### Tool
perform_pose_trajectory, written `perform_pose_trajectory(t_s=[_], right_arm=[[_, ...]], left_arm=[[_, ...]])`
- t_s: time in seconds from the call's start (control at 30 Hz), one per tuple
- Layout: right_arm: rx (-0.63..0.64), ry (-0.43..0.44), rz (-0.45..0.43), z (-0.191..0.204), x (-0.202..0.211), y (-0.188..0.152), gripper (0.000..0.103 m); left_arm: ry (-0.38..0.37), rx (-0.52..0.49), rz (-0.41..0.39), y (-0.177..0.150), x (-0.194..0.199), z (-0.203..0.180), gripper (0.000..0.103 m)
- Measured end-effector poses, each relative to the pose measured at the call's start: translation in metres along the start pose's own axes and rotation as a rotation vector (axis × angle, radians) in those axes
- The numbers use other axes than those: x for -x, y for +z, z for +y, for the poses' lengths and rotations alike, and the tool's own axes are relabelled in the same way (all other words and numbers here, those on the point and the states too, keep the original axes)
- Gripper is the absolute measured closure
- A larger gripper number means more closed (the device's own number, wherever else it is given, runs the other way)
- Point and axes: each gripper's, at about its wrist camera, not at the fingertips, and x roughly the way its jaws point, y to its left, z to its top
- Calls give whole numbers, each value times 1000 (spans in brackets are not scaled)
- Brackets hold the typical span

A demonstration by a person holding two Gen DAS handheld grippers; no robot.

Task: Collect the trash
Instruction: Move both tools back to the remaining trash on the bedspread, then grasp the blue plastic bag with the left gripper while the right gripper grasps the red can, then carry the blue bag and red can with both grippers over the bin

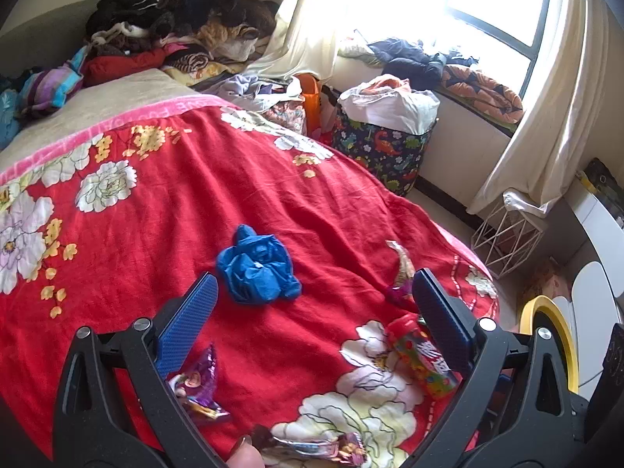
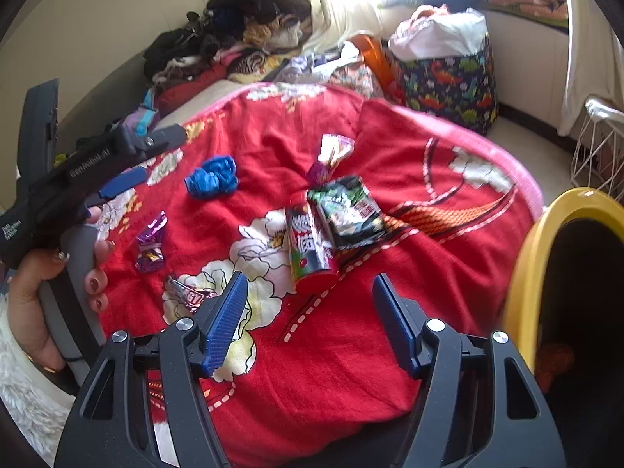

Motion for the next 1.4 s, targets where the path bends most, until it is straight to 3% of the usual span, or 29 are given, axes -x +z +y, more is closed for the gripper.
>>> perform_pose_trajectory(t_s=[0.07, 0.33, 0.4, 0.47, 0.5, 0.6, 0.73, 0.87, 1.4], right_arm=[[-10, 16, 20, 0, -10, 1, 40], [-4, 21, 56, 5, -44, 7, 44], [-11, 19, 71, 6, -55, 9, 52], [-9, 23, 83, 6, -62, 9, 71], [-1, 20, 87, 7, -64, 9, 72], [12, 34, 81, 10, -61, 5, 72], [19, 72, 72, 12, -51, 0, 72], [27, 87, 56, 14, -37, -5, 73], [74, 107, -36, 19, 6, -3, 75]], left_arm=[[17, 11, 17, 1, -7, 8, 21], [57, 74, 99, 5, -39, 32, 26], [67, 98, 121, 4, -48, 38, 28], [80, 118, 142, 4, -56, 43, 34], [86, 124, 153, 3, -60, 44, 36], [101, 132, 178, 0, -70, 47, 47], [115, 121, 194, -5, -77, 48, 81], [109, 111, 175, -7, -73, 46, 91], [-23, 37, 54, -2, -17, 1, 96]])
